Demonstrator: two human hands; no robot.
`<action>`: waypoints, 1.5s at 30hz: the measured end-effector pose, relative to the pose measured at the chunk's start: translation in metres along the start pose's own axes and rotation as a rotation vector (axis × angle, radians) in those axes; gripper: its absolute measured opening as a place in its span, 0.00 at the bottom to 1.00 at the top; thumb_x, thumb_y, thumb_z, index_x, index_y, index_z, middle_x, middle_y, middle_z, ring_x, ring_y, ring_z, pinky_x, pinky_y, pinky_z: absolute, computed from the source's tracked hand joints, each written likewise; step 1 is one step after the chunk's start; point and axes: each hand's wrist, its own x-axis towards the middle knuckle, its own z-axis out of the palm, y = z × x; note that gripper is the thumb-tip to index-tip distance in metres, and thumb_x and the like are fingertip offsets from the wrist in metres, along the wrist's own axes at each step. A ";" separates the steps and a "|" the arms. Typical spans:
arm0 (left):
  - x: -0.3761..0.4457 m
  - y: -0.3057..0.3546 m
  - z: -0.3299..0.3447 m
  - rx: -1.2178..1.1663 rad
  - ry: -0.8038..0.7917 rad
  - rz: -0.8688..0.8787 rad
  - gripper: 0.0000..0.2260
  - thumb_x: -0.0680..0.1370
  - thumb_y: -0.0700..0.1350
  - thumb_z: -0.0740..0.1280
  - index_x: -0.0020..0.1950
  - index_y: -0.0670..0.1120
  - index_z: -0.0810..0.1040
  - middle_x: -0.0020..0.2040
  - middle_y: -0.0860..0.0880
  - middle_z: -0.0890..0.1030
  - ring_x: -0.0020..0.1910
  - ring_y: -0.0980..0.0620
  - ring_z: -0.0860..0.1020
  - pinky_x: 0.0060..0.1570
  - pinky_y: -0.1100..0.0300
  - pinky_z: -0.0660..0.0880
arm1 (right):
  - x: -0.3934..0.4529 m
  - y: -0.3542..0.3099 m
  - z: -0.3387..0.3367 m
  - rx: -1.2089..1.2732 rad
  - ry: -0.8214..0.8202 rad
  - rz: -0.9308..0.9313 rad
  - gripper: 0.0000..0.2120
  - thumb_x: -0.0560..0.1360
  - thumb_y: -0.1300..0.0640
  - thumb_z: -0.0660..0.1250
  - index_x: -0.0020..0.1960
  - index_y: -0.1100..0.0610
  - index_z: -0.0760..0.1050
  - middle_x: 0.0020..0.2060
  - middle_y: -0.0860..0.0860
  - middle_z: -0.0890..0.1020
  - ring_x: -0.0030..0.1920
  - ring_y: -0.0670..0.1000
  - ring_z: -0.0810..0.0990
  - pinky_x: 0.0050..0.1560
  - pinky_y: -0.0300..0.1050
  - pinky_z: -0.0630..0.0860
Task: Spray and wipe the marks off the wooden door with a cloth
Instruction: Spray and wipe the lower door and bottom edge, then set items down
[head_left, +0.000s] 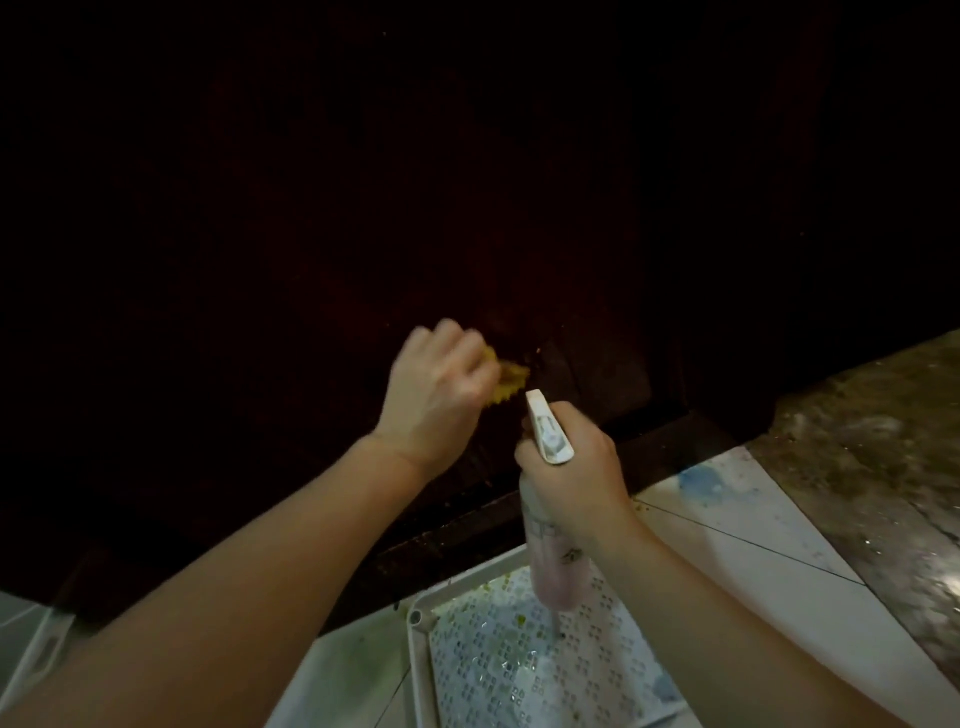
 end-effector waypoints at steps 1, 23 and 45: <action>-0.012 0.004 0.006 0.009 -0.085 0.091 0.02 0.73 0.40 0.70 0.41 0.43 0.82 0.40 0.45 0.78 0.40 0.45 0.75 0.37 0.53 0.69 | 0.001 0.000 0.000 -0.006 -0.002 -0.003 0.08 0.72 0.59 0.67 0.37 0.51 0.70 0.33 0.49 0.74 0.34 0.50 0.73 0.35 0.49 0.71; -0.017 -0.005 -0.013 -0.144 -0.030 -0.105 0.12 0.69 0.41 0.75 0.49 0.39 0.80 0.47 0.39 0.77 0.43 0.42 0.76 0.33 0.54 0.74 | 0.012 -0.001 -0.007 0.057 -0.068 0.035 0.08 0.73 0.56 0.69 0.39 0.54 0.71 0.34 0.48 0.73 0.35 0.49 0.73 0.35 0.45 0.69; -0.014 0.017 0.035 -0.018 -0.245 0.437 0.07 0.75 0.41 0.66 0.43 0.44 0.83 0.48 0.45 0.82 0.50 0.44 0.78 0.46 0.52 0.76 | 0.014 0.025 -0.021 0.112 0.109 0.138 0.06 0.71 0.54 0.69 0.38 0.48 0.73 0.31 0.47 0.77 0.31 0.43 0.73 0.32 0.42 0.70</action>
